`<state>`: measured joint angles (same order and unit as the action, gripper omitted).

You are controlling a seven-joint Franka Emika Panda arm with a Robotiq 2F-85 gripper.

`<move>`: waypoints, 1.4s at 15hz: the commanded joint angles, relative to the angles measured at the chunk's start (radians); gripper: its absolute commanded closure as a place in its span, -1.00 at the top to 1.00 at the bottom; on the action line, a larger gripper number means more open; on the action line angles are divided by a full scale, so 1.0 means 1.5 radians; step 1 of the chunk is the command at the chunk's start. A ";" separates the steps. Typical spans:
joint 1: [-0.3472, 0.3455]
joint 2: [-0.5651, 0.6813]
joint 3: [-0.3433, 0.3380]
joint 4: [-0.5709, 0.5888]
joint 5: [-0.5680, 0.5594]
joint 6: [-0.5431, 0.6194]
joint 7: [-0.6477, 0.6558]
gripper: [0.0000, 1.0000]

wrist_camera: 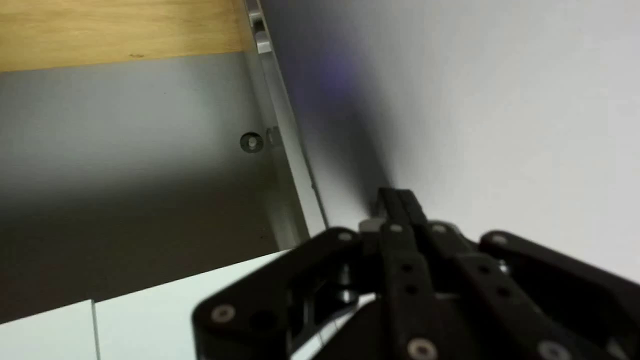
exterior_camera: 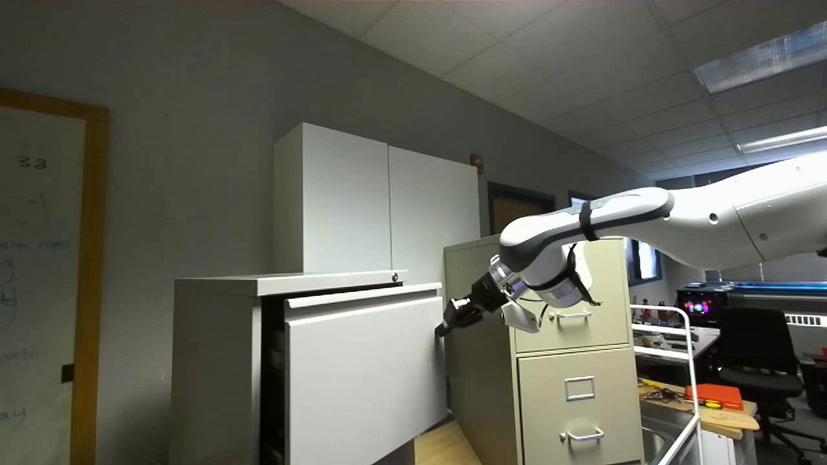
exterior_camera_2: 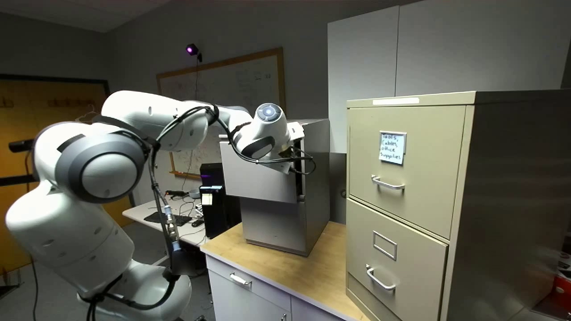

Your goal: Close the upper drawer of the left cabinet

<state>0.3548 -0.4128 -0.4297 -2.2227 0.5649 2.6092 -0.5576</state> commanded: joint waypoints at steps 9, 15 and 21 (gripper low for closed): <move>-0.128 0.184 0.091 0.200 0.205 -0.140 -0.010 -1.00; -0.188 0.253 0.170 0.279 0.183 -0.145 0.010 -1.00; -0.227 0.283 0.201 0.317 0.156 -0.162 0.024 -1.00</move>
<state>0.0538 -0.0357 -0.1593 -1.8188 0.8257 2.3908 -0.5619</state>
